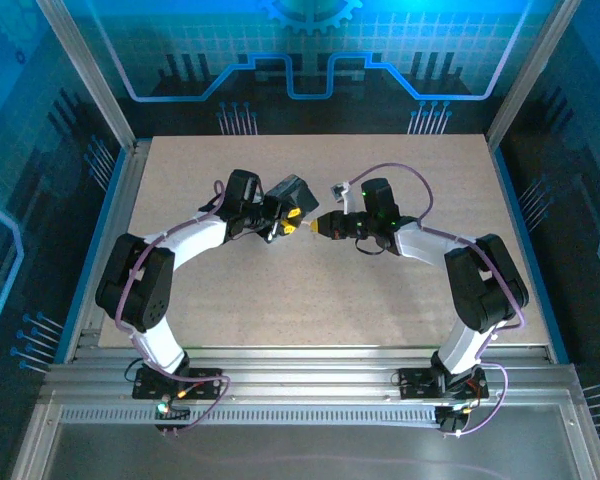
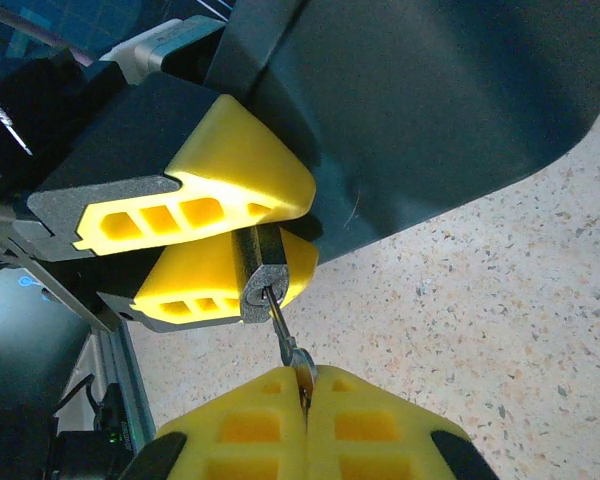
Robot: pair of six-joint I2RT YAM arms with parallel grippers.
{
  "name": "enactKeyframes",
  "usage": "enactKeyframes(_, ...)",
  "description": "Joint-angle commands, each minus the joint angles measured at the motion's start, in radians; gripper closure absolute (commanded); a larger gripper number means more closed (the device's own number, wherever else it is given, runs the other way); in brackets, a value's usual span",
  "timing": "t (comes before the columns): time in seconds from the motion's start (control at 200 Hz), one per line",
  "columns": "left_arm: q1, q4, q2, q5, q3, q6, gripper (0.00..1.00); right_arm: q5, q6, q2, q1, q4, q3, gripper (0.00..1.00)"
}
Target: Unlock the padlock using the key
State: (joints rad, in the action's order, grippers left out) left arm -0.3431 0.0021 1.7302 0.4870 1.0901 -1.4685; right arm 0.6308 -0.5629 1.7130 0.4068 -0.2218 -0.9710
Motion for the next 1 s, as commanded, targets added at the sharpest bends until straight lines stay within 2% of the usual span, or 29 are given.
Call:
enactKeyframes(0.0, -0.002, -0.020, -0.032, 0.000, 0.005, -0.025, 1.00, -0.004, -0.026, -0.031, 0.017, -0.070, 0.018, 1.00)
enactKeyframes(0.995, -0.005, 0.032, -0.031, 0.018, -0.013, -0.055, 1.00, 0.017, -0.050, 0.056, 0.109, -0.141, -0.064, 1.00)
